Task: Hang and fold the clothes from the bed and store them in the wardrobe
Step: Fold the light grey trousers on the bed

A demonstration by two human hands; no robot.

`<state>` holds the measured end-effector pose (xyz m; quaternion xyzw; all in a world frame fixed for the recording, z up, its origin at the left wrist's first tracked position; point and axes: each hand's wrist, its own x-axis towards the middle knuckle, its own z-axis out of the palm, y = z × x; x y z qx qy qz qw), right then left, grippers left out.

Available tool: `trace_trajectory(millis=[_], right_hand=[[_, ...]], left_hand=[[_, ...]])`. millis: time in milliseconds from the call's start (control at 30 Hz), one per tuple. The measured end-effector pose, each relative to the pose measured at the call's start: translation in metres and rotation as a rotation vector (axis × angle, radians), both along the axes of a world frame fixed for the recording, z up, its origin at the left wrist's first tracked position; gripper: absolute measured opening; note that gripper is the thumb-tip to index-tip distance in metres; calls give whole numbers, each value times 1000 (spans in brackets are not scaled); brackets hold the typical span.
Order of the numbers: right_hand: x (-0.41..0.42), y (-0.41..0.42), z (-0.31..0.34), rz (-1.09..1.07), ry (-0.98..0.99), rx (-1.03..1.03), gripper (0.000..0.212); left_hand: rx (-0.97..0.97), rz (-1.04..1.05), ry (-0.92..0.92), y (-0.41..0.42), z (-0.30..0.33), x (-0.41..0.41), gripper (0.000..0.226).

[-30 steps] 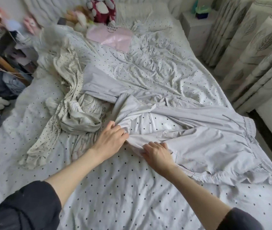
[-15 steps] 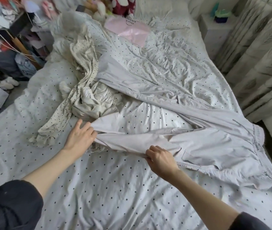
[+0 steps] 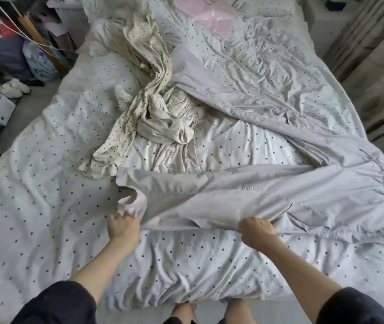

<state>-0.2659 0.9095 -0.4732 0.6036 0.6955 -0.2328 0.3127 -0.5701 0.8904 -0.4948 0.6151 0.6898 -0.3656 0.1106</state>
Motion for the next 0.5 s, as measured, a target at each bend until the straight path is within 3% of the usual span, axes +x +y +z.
trace_trajectory(millis=[133,267,367,433,500], right_hand=[[-17,11,-6,-40,27,-62,39],[-61,46,-15,-44,256,316,37],[-96,89,-30,19,349,489,32],[-114,120,-46,69,340,470,32],[-124,143,-60,132,264,317,38]], left_hand=[[-130,138,-158,-15,-16,-17,27],[311,84,-295,12,-21,-20,23],[581,23,-414,59,-34,-34,30],[590,-76,-454,96,-48,-45,41],[485,-134,-476,128,-62,-52,43]])
